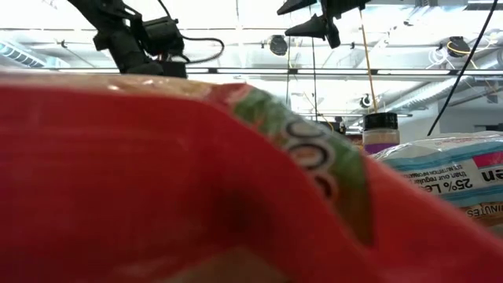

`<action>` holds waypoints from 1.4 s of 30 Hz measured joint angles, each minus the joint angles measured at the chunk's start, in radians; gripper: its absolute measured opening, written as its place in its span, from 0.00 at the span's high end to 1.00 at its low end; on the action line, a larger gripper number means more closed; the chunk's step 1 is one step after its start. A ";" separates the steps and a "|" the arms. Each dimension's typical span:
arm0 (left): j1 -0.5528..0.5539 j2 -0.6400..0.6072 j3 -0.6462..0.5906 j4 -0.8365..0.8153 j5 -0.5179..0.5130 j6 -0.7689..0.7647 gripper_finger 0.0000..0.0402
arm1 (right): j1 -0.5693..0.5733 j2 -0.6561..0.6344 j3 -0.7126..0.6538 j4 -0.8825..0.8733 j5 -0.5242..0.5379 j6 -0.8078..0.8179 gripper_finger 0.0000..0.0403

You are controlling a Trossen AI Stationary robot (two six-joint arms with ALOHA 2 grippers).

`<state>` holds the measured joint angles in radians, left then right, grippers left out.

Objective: Pick & Place Food Item
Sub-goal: Put the orange spoon into the bottom black bin

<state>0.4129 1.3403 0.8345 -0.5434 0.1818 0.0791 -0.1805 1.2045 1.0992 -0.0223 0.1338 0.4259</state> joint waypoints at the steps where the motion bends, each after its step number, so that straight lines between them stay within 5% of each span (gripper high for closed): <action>1: -0.006 0.021 0.000 0.005 0.000 0.006 0.58 | -0.003 0.000 0.000 0.000 -0.001 0.000 0.44; 30: 0.003 0.153 0.001 0.262 -0.023 0.045 0.58 | -0.009 0.000 0.000 -0.017 0.000 -0.049 0.44; 42: 0.031 0.231 0.004 0.258 0.089 0.135 0.58 | -0.010 0.000 0.000 -0.036 0.000 -0.049 0.44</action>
<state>0.4443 1.5715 0.8387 -0.2852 0.2713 0.2144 -0.1903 1.2041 1.0992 -0.0588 0.1341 0.3768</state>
